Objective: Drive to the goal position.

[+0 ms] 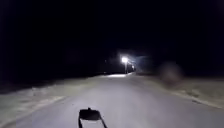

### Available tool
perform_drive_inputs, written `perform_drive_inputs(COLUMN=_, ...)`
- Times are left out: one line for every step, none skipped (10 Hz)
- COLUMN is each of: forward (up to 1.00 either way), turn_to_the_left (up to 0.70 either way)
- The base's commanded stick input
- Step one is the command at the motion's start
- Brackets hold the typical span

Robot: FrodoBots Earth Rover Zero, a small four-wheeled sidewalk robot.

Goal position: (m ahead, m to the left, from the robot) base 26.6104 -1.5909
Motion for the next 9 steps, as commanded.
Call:
perform_drive_inputs(forward=1.00, turn_to_the_left=0.00)
perform_drive_inputs(forward=1.00, turn_to_the_left=-0.02)
perform_drive_inputs(forward=1.00, turn_to_the_left=-0.01)
perform_drive_inputs(forward=1.00, turn_to_the_left=0.00)
perform_drive_inputs(forward=1.00, turn_to_the_left=0.00)
perform_drive_inputs(forward=1.00, turn_to_the_left=-0.01)
perform_drive_inputs(forward=1.00, turn_to_the_left=-0.03)
perform_drive_inputs(forward=1.00, turn_to_the_left=-0.06)
perform_drive_inputs(forward=1.00, turn_to_the_left=-0.07)
